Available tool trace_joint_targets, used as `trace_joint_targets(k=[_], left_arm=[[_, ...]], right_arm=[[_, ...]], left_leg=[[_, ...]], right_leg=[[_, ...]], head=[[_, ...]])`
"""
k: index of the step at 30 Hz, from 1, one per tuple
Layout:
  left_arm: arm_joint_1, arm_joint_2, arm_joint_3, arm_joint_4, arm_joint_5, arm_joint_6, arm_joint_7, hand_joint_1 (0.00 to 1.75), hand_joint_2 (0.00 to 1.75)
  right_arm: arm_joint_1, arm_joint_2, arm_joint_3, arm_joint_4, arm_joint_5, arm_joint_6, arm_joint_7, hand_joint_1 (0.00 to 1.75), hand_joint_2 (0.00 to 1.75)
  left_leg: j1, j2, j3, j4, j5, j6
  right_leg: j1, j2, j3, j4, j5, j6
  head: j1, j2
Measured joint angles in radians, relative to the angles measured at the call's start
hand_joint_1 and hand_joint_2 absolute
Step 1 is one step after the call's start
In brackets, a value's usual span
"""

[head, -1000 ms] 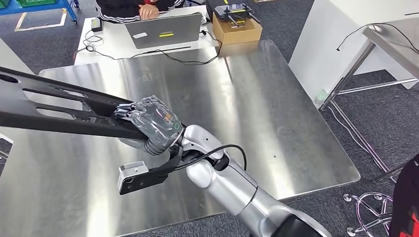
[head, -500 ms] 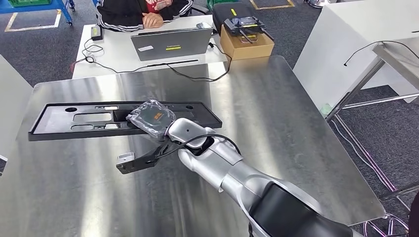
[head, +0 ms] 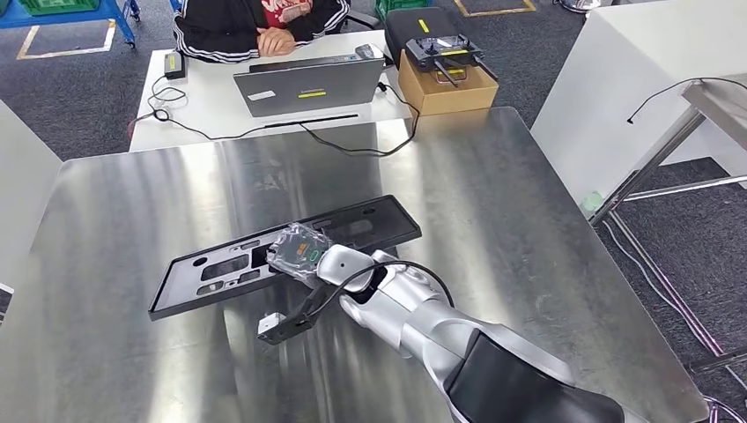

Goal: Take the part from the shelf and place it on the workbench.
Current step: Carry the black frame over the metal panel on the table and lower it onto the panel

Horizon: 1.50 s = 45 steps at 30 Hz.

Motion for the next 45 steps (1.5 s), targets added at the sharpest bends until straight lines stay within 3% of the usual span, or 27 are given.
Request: trace_joint_targets(k=[6, 10, 12, 16, 24, 45], left_arm=[[-0.001, 0.002, -0.002, 0.000, -0.002, 0.000, 0.000, 0.00, 1.75], [-0.001, 0.002, -0.002, 0.000, -0.004, 0.000, -0.001, 0.00, 1.75], [-0.001, 0.002, -0.002, 0.000, -0.006, 0.004, -0.001, 0.00, 1.75], [-0.001, 0.003, -0.003, 0.000, -0.012, 0.007, 0.000, 0.00, 0.00], [-0.003, 0.013, -0.019, 0.000, -0.024, -0.020, 0.068, 0.00, 0.00], [-0.002, 0.027, -0.028, 0.000, -0.032, -0.034, 0.072, 0.00, 0.00]], right_arm=[[0.001, 0.002, 0.011, 0.018, -0.001, 0.000, 0.000, 1.75, 1.75], [0.001, 0.002, 0.017, 0.025, -0.001, 0.000, 0.002, 0.00, 0.00], [0.001, 0.002, 0.020, 0.028, -0.004, -0.001, 0.004, 0.00, 0.00], [0.000, 0.001, 0.020, 0.030, -0.012, -0.008, 0.016, 0.00, 0.00], [0.000, 0.003, 0.018, 0.030, 0.005, -0.010, 0.042, 0.00, 0.00], [0.000, 0.004, 0.018, 0.030, 0.019, -0.010, 0.064, 0.00, 0.00]], left_leg=[[0.000, 0.001, 0.006, -0.007, -0.001, -0.003], [0.000, 0.001, 0.008, -0.008, -0.001, -0.005], [0.000, 0.001, 0.008, -0.008, 0.000, -0.005], [0.000, 0.002, 0.009, -0.008, 0.000, -0.005], [0.000, 0.003, 0.011, -0.008, 0.000, -0.005], [0.000, 0.003, 0.007, -0.010, 0.000, -0.006]], right_leg=[[0.000, 0.001, 0.001, 0.000, -0.003, -0.005], [0.000, 0.001, 0.002, 0.002, -0.003, -0.005], [0.000, 0.001, 0.002, 0.002, -0.003, -0.005], [0.000, 0.002, 0.003, 0.002, -0.003, -0.005], [0.000, 0.002, 0.005, 0.002, -0.003, -0.005], [0.000, 0.002, 0.001, 0.001, -0.003, -0.005]], head=[[0.000, 0.000], [0.000, 0.000], [0.000, 0.000], [0.000, 0.000], [0.000, 0.000], [0.000, 0.000]])
